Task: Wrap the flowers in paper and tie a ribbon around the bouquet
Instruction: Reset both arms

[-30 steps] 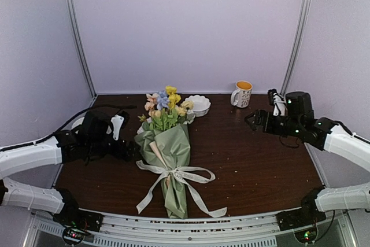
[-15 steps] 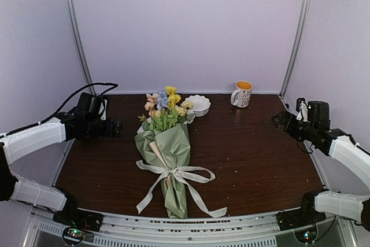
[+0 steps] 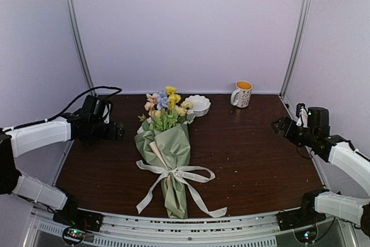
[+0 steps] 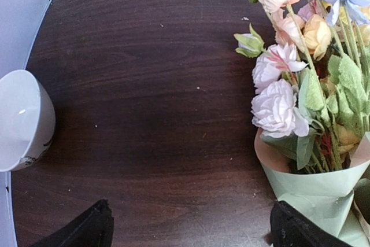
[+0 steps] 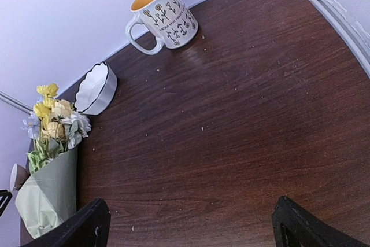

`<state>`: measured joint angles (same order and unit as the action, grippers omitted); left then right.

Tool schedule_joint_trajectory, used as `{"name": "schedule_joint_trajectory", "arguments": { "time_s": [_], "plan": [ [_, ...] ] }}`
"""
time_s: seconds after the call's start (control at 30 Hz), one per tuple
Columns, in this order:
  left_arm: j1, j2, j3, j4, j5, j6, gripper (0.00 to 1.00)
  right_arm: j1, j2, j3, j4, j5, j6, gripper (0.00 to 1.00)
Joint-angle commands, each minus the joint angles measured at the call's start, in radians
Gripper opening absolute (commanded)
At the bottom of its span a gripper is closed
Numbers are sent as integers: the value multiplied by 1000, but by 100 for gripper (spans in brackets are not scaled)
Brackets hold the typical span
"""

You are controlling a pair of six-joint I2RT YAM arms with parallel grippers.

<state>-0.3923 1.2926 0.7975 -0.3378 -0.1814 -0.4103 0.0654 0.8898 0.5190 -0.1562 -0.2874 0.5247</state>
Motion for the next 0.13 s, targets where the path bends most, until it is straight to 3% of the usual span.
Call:
{"name": "schedule_joint_trajectory", "arguments": {
  "time_s": [0.0, 0.1],
  "plan": [
    [6, 10, 28, 34, -1, -12, 98, -8, -6, -27, 26, 1, -37, 100],
    [7, 14, 33, 37, 5, -7, 98, -7, -33, -45, 54, 51, -39, 100]
  ]
}}
